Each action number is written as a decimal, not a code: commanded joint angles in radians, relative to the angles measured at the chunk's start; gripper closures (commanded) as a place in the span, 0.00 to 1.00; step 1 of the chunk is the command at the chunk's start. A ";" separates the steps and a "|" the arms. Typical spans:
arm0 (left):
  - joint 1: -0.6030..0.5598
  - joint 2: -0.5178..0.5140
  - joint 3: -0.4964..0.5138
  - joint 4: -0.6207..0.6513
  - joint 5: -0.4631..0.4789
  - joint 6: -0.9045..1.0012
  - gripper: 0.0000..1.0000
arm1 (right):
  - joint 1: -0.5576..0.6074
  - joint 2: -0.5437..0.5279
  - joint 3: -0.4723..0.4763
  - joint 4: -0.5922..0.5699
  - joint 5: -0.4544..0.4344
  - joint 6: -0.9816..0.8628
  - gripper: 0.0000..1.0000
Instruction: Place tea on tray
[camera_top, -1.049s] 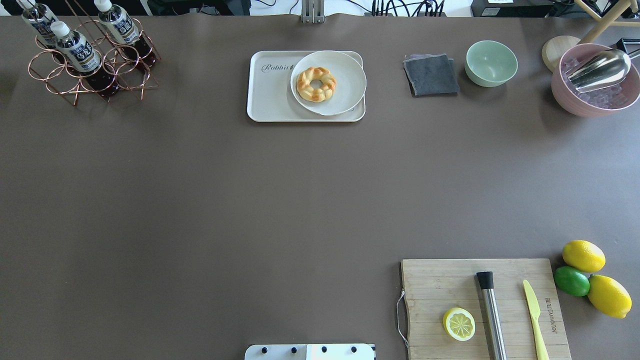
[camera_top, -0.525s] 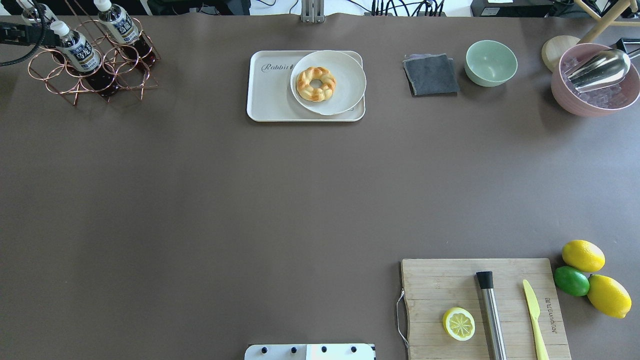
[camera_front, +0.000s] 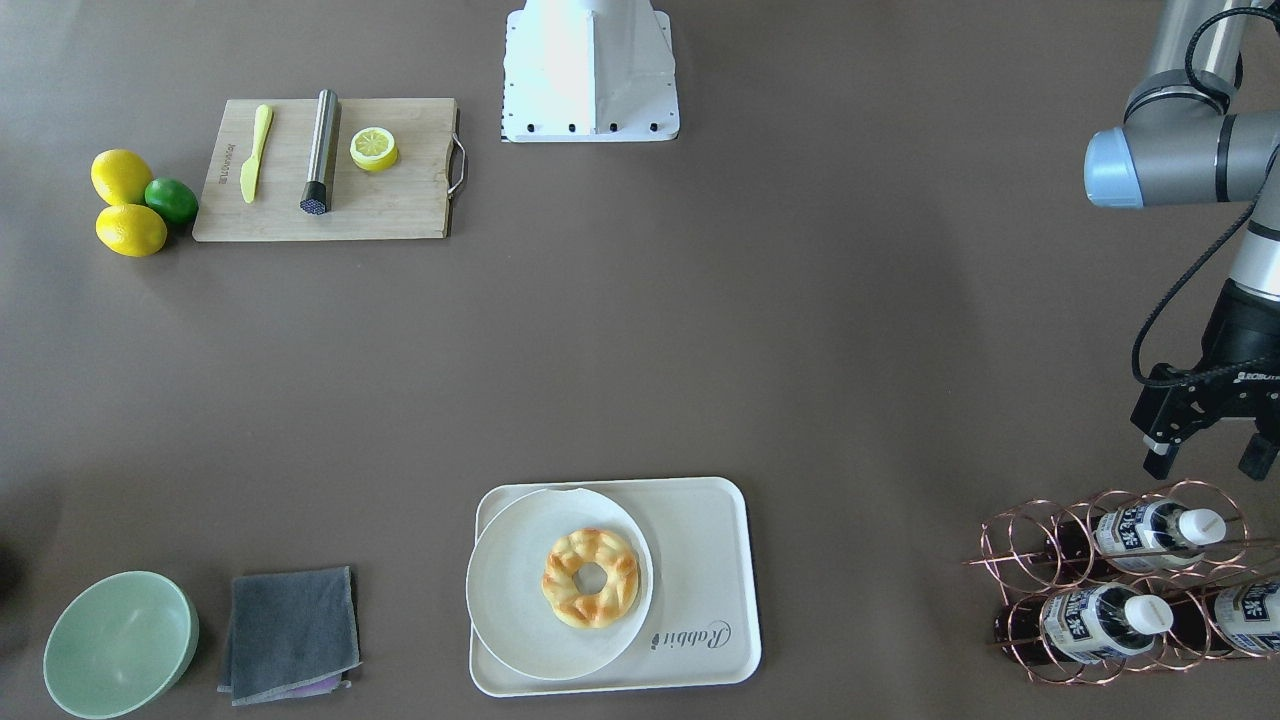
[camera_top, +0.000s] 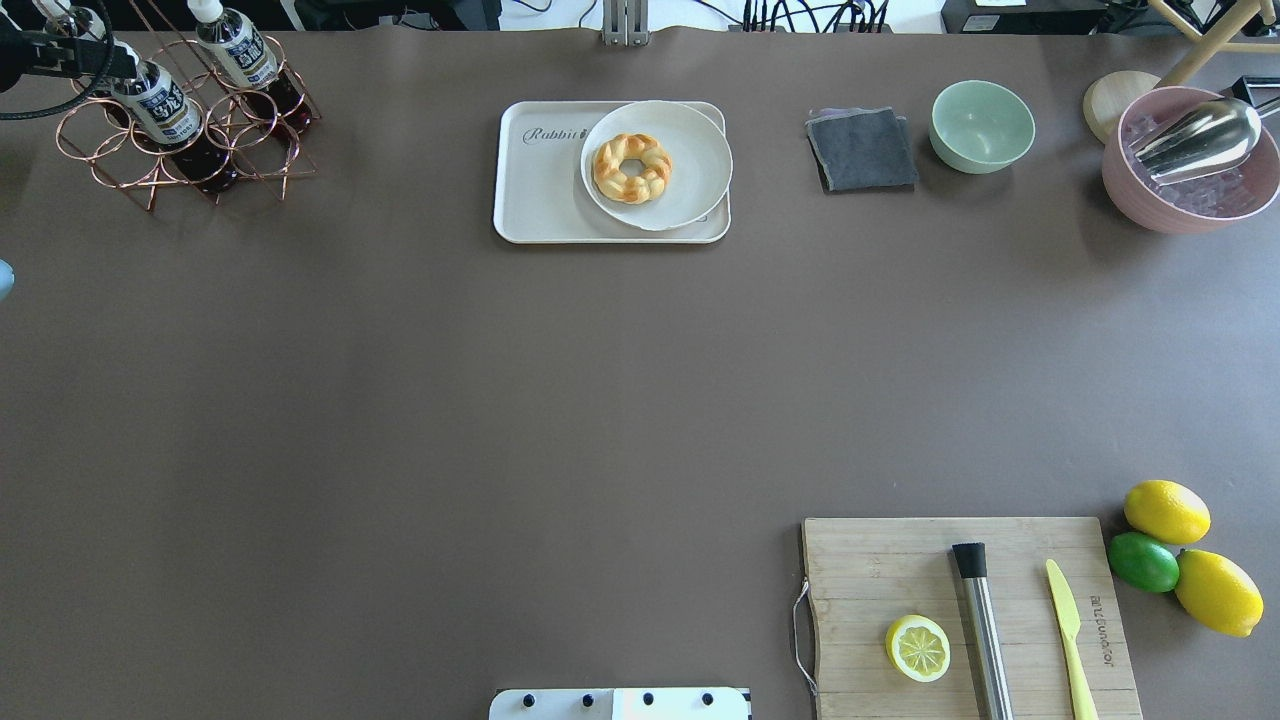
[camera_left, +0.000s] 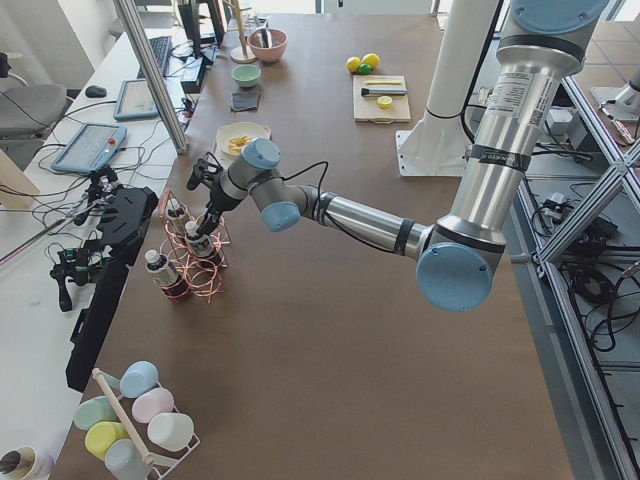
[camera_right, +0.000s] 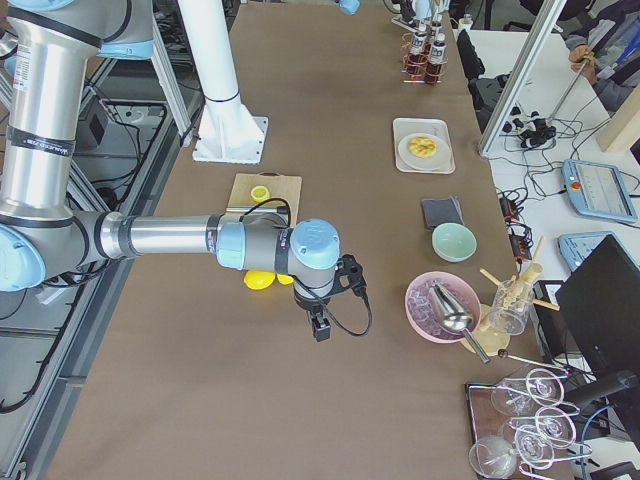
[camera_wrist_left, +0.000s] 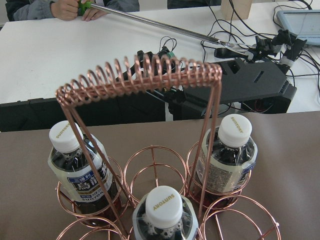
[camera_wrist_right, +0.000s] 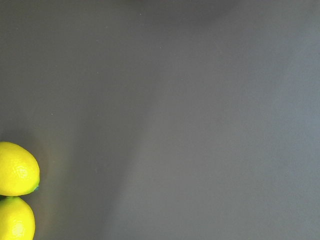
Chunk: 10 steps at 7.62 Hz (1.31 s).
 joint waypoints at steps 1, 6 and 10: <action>0.034 -0.023 0.042 -0.020 0.044 -0.007 0.16 | -0.001 0.000 0.001 0.001 -0.004 0.001 0.00; 0.024 -0.058 0.091 -0.017 0.049 0.031 0.22 | -0.001 0.000 0.015 0.001 -0.002 0.004 0.00; 0.001 -0.078 0.113 -0.016 0.043 0.079 0.26 | 0.001 -0.001 0.012 -0.001 -0.002 0.005 0.00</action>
